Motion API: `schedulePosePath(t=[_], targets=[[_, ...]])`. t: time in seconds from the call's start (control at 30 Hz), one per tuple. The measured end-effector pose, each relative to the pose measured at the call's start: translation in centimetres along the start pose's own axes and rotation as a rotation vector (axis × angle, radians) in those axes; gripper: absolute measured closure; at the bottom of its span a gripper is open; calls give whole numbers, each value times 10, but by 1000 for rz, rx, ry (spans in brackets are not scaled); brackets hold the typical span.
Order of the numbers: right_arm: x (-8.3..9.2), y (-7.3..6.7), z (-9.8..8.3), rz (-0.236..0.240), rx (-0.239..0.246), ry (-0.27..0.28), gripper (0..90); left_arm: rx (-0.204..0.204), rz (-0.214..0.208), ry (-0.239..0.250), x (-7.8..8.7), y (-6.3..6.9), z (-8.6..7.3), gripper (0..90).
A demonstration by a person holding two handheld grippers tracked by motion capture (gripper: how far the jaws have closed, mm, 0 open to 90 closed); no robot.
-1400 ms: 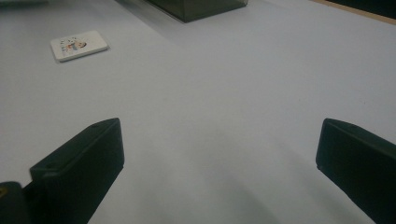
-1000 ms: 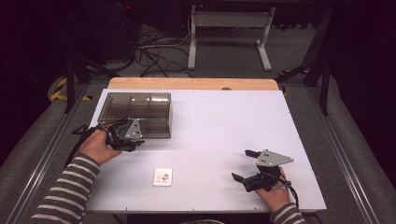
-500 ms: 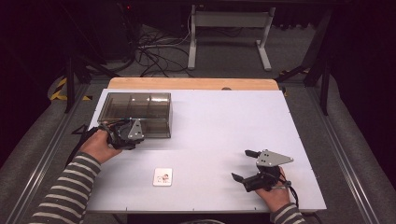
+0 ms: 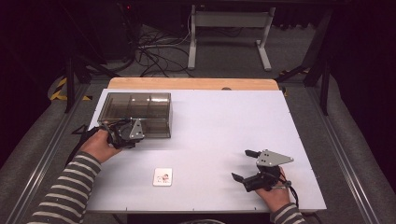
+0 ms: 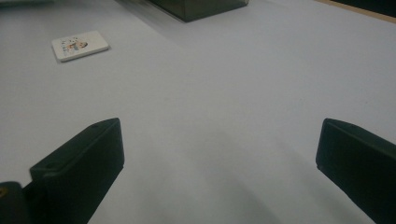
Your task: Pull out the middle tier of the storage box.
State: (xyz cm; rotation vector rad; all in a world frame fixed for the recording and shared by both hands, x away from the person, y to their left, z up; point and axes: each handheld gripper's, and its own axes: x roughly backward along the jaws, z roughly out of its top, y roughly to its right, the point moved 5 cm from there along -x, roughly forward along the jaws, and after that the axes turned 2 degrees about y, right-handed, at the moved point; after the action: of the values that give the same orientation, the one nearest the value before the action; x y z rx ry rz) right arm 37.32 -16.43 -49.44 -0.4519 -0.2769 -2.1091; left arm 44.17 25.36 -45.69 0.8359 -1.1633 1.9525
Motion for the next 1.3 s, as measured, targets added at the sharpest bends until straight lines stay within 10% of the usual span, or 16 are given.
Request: schedulePosePath(t=[1.3], targets=[[0, -1, 0, 3, 1, -3, 17, -44, -70, -40, 22, 30, -4, 675]])
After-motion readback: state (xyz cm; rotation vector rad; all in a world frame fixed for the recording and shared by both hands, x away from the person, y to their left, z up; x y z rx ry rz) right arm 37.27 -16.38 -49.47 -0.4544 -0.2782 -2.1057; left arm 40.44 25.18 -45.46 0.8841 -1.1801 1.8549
